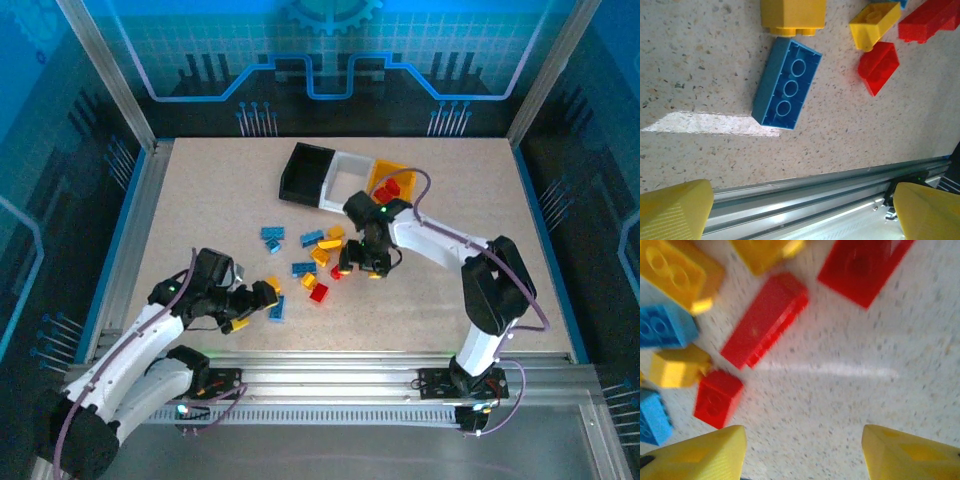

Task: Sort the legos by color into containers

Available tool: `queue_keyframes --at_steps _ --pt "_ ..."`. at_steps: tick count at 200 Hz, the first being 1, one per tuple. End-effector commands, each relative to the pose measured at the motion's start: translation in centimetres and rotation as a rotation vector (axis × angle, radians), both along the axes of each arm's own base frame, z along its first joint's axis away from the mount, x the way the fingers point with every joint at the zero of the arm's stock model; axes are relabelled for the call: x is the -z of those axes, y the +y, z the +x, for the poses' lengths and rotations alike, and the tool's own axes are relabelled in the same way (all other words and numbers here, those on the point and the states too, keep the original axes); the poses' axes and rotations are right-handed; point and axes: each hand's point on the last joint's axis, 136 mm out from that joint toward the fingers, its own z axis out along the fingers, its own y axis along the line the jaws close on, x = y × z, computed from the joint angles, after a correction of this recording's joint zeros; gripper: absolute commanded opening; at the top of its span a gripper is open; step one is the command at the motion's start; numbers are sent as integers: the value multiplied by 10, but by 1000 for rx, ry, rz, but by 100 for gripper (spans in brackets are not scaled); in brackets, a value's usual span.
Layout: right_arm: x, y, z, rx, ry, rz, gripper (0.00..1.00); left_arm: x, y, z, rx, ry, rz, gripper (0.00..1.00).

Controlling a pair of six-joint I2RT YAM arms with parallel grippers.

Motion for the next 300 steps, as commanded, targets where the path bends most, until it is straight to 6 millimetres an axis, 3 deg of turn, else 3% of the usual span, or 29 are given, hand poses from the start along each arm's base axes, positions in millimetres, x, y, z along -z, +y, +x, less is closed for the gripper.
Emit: queue_keyframes --at_steps 1,45,100,183,212,251,300 --pt "-1 4 -13 21 -8 19 64 10 -2 -1 19 14 22 91" --pt "-1 1 -28 18 2 6 64 21 2 8 47 22 139 83" --pt "-16 -4 -28 34 -29 14 64 35 -6 22 234 18 377 76" --pt "-25 -7 -20 31 -26 17 64 64 -29 35 320 44 467 67" --pt "-25 -7 -19 33 -20 22 64 72 -29 40 337 63 498 58" --pt "-27 -9 -15 49 -20 32 64 80 -26 38 351 86 519 37" --pt "-34 -12 -6 67 -32 47 64 70 -27 30 362 91 495 28"
